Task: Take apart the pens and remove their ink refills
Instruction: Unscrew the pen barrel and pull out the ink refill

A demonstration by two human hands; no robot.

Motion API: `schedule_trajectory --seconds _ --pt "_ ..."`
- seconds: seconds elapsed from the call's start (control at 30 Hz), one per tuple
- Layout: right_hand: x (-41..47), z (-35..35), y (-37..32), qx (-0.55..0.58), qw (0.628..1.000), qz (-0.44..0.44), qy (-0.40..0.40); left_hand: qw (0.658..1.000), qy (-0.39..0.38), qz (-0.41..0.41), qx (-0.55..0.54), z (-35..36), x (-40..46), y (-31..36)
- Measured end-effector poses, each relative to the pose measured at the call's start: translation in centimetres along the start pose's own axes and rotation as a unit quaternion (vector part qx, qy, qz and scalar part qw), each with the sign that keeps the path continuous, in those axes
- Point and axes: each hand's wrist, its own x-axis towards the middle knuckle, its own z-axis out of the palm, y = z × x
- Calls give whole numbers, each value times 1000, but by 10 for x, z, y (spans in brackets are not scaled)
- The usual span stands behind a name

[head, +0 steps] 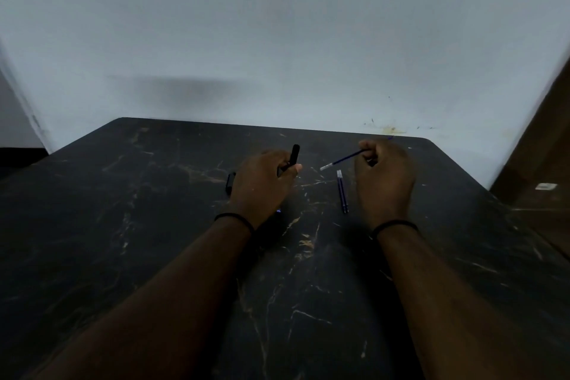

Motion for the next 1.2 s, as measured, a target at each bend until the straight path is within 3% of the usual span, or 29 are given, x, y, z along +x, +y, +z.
schedule_trajectory --seconds 0.17,0.37,0.77,1.2 --pt "-2 4 -2 13 1000 17 -21 1000 1 -1 -9 -1 -1 1" --pt "2 1 2 -9 999 -11 31 1000 1 -4 -15 -2 -1 0" --pt "8 16 40 -131 974 100 -157 1000 2 -6 -4 0 -1 0" --pt "8 13 31 -152 966 105 -181 1000 5 0 -5 -1 -1 1"
